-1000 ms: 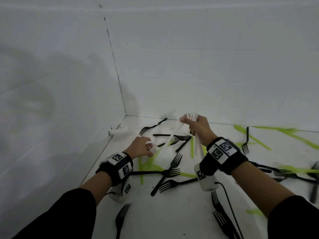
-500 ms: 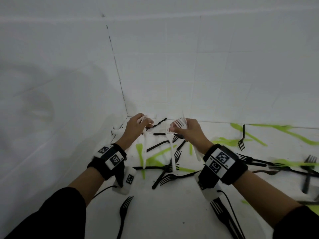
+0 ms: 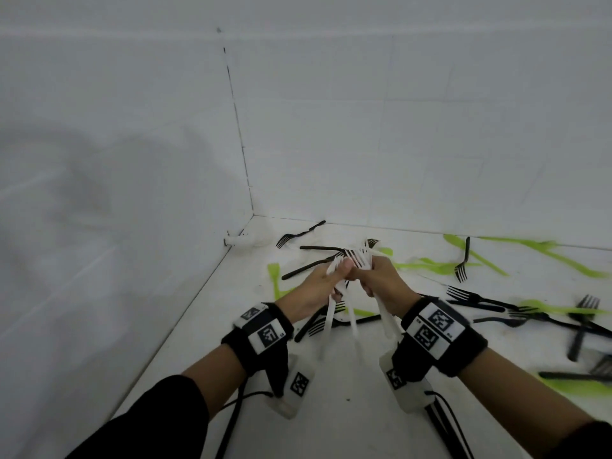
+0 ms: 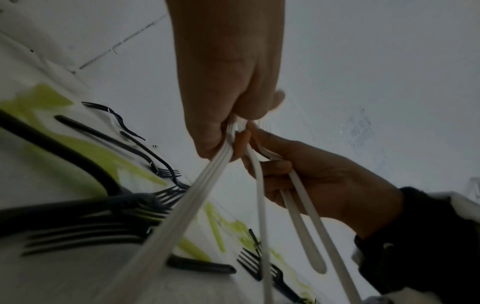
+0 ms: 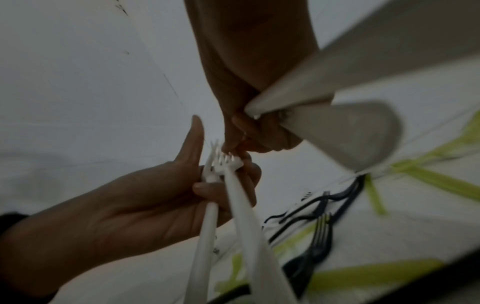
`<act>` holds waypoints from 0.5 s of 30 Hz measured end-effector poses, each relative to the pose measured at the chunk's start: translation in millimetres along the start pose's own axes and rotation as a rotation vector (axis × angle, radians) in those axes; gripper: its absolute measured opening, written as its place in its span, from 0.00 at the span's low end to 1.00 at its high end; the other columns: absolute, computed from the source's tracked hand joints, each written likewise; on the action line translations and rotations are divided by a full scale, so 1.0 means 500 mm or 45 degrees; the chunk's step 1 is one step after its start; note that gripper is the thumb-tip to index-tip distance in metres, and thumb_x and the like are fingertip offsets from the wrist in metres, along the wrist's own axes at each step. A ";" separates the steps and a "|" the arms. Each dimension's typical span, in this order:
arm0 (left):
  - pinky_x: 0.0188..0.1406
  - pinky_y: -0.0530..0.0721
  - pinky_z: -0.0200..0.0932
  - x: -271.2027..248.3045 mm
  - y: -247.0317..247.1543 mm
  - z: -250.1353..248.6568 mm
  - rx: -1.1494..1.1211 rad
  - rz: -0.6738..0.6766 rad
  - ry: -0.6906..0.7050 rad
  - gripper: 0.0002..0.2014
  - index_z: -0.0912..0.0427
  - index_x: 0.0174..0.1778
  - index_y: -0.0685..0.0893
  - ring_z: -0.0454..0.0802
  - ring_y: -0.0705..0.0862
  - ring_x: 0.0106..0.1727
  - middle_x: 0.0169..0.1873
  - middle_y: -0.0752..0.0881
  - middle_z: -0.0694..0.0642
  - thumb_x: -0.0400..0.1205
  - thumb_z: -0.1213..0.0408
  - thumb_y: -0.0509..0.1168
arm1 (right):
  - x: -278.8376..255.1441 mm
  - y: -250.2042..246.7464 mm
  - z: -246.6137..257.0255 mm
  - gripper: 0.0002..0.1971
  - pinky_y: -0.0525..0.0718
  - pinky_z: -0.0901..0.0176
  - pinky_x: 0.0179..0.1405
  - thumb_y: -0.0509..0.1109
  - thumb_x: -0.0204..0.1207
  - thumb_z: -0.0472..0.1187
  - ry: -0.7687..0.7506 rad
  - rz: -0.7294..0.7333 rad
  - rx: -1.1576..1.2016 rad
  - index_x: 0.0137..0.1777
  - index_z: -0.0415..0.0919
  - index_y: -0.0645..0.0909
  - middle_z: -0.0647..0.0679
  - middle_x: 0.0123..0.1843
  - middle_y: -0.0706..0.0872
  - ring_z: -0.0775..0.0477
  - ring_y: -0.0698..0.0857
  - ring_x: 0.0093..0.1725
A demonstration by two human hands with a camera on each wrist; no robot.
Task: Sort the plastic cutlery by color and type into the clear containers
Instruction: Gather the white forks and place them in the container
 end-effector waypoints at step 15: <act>0.17 0.65 0.29 -0.011 -0.005 -0.016 -0.331 -0.328 -0.034 0.08 0.56 0.38 0.78 0.37 0.66 0.17 0.17 0.71 0.42 0.83 0.60 0.64 | -0.008 0.039 0.013 0.04 0.70 0.68 0.18 0.61 0.83 0.39 0.186 0.145 0.247 0.47 0.40 0.71 0.49 0.35 0.73 0.56 0.71 0.28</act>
Point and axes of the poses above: each hand's wrist, its own x-axis towards the middle knuckle, its own y-axis out of the palm, z = x × y, the point moved 2 cm from there along x, towards the middle knuckle
